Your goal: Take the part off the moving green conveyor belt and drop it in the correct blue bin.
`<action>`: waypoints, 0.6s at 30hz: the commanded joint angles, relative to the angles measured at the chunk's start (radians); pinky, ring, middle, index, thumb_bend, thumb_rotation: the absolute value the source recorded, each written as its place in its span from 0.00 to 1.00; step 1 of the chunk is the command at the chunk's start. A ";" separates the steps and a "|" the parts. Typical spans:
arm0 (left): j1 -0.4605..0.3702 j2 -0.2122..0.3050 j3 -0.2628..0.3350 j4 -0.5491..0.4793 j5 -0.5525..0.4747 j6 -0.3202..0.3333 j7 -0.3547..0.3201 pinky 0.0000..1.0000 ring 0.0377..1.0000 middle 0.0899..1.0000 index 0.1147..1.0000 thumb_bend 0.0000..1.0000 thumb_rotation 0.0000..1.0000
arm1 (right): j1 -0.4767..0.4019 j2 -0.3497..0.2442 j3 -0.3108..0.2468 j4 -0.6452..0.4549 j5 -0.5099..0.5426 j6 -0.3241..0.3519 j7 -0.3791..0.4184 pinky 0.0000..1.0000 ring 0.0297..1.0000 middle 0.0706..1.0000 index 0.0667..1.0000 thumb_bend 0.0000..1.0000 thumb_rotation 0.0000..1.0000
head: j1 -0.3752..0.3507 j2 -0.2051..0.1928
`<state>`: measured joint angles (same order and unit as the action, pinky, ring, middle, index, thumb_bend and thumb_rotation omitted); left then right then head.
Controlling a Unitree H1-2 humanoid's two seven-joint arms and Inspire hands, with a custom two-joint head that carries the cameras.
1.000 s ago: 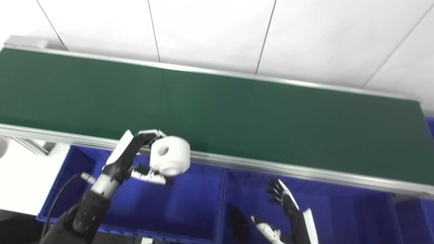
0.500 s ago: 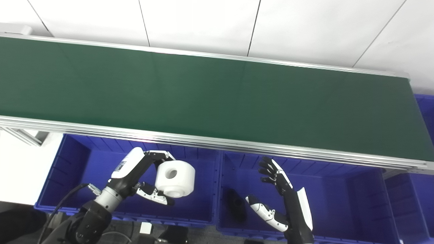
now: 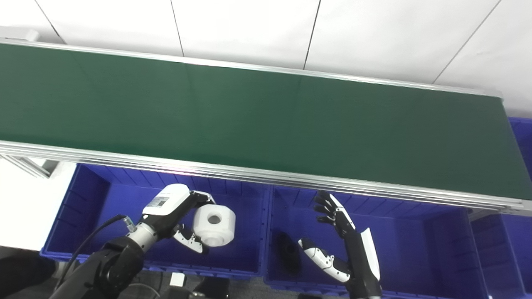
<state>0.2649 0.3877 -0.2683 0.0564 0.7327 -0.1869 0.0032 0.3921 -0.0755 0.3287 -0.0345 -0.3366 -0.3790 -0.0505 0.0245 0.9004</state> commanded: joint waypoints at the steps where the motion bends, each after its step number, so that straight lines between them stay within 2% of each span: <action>1: 0.006 -0.012 0.008 -0.022 0.004 -0.021 0.056 0.87 0.91 0.95 0.87 0.71 0.10 | 0.000 0.013 -0.003 -0.018 0.004 -0.015 0.001 0.72 0.80 0.84 0.88 0.62 0.49 | -0.004 -0.007; 3: 0.013 -0.021 0.018 -0.025 -0.039 -0.042 0.059 0.89 0.94 0.96 0.89 0.73 0.13 | 0.002 0.013 -0.004 -0.017 0.004 -0.017 0.001 0.72 0.80 0.84 0.88 0.62 0.48 | -0.005 -0.010; 6: 0.027 -0.029 0.035 -0.034 -0.157 -0.093 0.037 0.87 0.96 0.98 0.92 0.72 0.19 | 0.008 0.013 -0.005 -0.021 -0.003 -0.012 0.000 0.72 0.80 0.84 0.88 0.62 0.49 | -0.005 -0.012; 9: 0.046 -0.039 0.048 -0.051 -0.332 -0.161 -0.002 0.88 0.98 0.98 0.92 0.72 0.15 | 0.009 0.014 -0.007 -0.010 -0.002 -0.023 -0.004 0.72 0.80 0.84 0.88 0.62 0.49 | -0.004 -0.024; 10: 0.054 -0.042 0.049 -0.059 -0.386 -0.184 -0.015 0.92 0.99 0.98 0.92 0.70 0.14 | 0.008 0.014 -0.006 -0.004 0.003 -0.029 -0.003 0.72 0.80 0.84 0.88 0.62 0.48 | -0.004 -0.024; 12: 0.067 -0.048 0.048 -0.065 -0.478 -0.228 -0.039 0.95 0.99 0.97 0.92 0.68 0.16 | 0.006 0.014 -0.004 0.008 0.008 -0.040 -0.002 0.73 0.80 0.84 0.88 0.62 0.48 | -0.012 -0.033; 15: 0.087 -0.056 0.039 -0.068 -0.618 -0.264 -0.091 0.94 0.97 0.96 0.91 0.69 0.18 | 0.003 0.017 -0.001 0.018 0.002 -0.043 -0.003 0.72 0.80 0.84 0.88 0.62 0.48 | -0.030 -0.045; 16: 0.095 -0.059 0.036 -0.071 -0.663 -0.272 -0.109 0.94 0.96 0.96 0.91 0.69 0.15 | 0.003 0.018 0.000 0.020 0.001 -0.042 -0.003 0.72 0.80 0.84 0.88 0.62 0.48 | -0.030 -0.045; 18: 0.107 -0.067 0.036 -0.076 -0.706 -0.282 -0.128 0.92 0.96 0.95 0.91 0.69 0.14 | 0.004 0.021 0.002 0.019 -0.006 -0.036 -0.004 0.72 0.80 0.84 0.88 0.62 0.47 | -0.045 -0.053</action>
<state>0.3611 0.3221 -0.2376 0.0133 0.0632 -0.4216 -0.1144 0.3940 -0.0682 0.3256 0.0037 -0.3395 -0.3807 -0.0502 -0.0213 0.8468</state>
